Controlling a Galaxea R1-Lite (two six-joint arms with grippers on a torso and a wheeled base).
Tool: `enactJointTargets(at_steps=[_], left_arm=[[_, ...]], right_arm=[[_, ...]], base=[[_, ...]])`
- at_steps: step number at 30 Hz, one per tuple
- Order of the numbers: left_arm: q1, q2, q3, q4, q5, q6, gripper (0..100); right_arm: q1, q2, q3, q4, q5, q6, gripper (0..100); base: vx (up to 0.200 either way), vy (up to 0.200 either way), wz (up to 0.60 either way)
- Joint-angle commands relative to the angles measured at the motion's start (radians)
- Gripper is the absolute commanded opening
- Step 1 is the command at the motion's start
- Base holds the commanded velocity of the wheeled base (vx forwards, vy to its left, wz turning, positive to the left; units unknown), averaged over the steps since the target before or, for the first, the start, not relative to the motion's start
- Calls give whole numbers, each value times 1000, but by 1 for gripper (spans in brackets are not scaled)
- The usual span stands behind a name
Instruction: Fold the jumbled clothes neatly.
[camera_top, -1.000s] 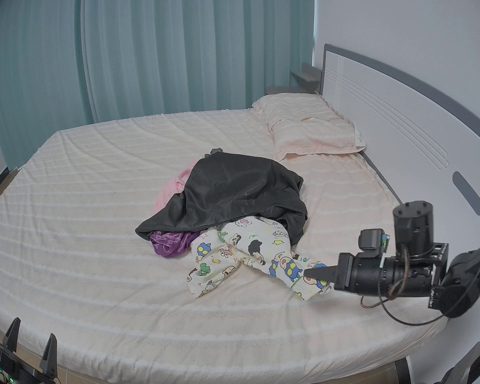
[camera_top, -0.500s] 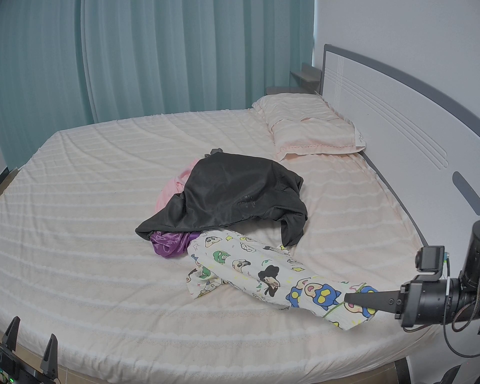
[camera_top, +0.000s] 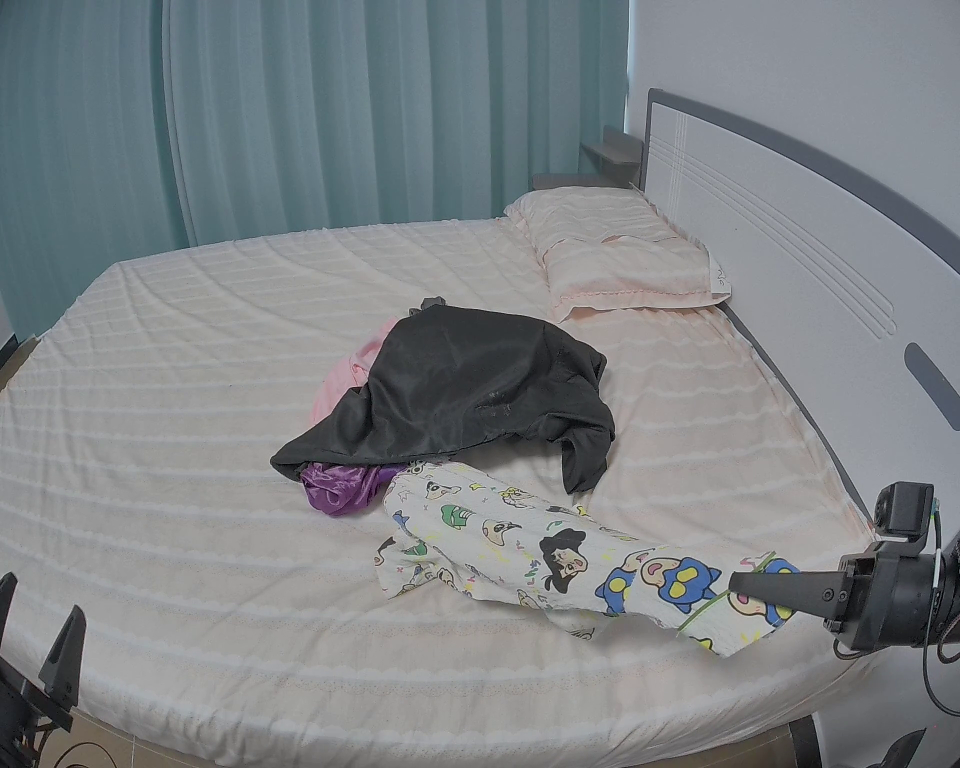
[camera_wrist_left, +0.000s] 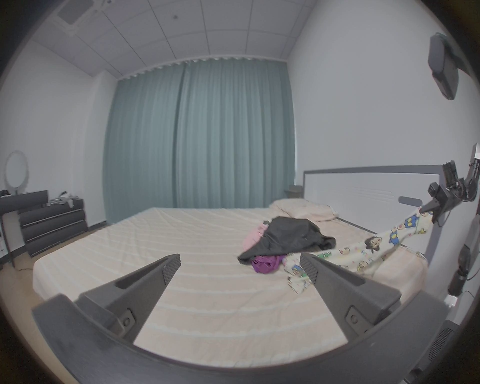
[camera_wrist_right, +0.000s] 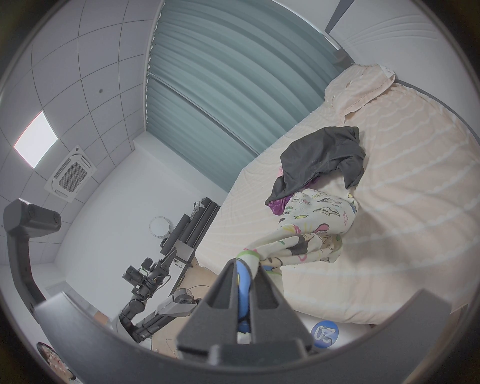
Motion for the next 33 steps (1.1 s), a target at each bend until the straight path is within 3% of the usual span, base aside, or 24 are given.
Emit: enactJointTargets(at_steps=[1,7,16,24,33], left_arm=[[-213,613,-42,-136,-133,41,100],[-348,920,-39,-335,-139,40,100],[-466,1360,-42,-705,-130,-2,100],[-592,1630,-114,-909,-7,-152,100],[-655,1802,-180,-1045,19,-166,100]], right_arm=[[-41,-10,-58,-5,0,-1,0],[-41,1,-128,-2,0,-4,0],[-12,38,-209,-4,29,-3,0],[-10,59,-243,3,31,-3,0],[-16,104,-254,-5,31,-1,0]], base=[[0,0,0],[0,0,0],[0,0,0],[0,0,0],[0,0,0]])
